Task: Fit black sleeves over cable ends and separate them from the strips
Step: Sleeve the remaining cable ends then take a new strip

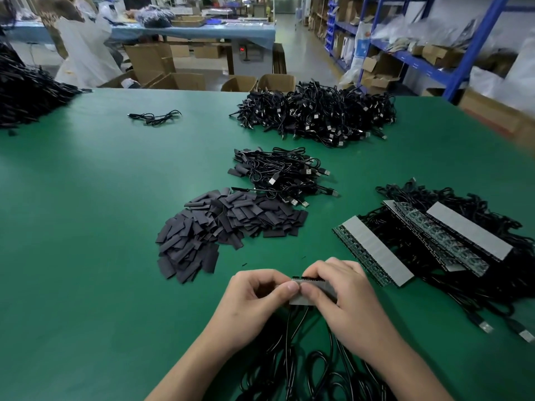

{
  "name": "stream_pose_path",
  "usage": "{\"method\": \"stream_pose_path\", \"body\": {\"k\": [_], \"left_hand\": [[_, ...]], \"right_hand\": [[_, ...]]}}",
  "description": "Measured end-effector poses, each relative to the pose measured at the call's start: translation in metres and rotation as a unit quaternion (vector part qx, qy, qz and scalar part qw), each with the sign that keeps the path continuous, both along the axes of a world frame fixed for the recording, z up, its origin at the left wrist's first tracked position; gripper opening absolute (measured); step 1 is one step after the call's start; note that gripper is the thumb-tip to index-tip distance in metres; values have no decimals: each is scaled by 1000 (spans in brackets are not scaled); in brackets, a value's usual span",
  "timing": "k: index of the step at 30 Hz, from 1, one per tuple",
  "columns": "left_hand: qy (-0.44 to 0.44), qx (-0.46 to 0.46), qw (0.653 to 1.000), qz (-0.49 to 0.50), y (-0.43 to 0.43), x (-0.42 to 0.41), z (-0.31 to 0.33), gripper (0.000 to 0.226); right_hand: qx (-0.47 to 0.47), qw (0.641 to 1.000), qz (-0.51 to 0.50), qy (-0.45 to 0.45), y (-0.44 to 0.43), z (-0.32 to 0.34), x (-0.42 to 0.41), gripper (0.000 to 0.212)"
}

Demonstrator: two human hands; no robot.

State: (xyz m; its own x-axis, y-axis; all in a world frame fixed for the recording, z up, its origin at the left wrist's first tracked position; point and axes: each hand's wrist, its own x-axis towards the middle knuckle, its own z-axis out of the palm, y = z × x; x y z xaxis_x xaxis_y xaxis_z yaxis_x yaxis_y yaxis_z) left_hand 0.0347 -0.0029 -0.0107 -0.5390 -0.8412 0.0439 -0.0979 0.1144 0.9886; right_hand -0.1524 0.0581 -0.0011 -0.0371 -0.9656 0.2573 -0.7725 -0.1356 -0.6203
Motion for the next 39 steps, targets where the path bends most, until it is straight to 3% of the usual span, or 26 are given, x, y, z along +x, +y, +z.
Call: {"method": "stream_pose_path", "body": {"k": [7, 17, 24, 27, 30, 33, 35, 37, 39], "left_hand": [[20, 15, 1000, -3, 1, 0, 2, 25], [40, 14, 999, -16, 0, 1, 1, 25], [-8, -24, 999, 43, -2, 1, 2, 17], [5, -61, 995, 84, -4, 3, 3, 14], [44, -123, 985, 112, -4, 2, 4, 14], [61, -151, 980, 112, -3, 1, 6, 10], [20, -192, 972, 133, -7, 5, 7, 18], [-92, -253, 940, 210, -16, 17, 6, 18], [-236, -283, 882, 295, -27, 32, 4, 21]], "right_hand": [[12, 1000, 9, -10, 1, 5, 1, 10], [34, 997, 28, -64, 3, 15, 4, 9], [36, 999, -3, -18, 0, 10, -2, 5], [-12, 999, -14, 47, 0, 10, -2, 22], [-38, 998, 21, 41, 1, 13, 7, 38], [-18, 998, 25, -56, 4, 14, 20, 37], [17, 987, 29, -160, 6, 18, 22, 35], [38, 955, 63, -288, 9, 27, 19, 34], [50, 887, 81, -451, 15, 37, 12, 38]]}}
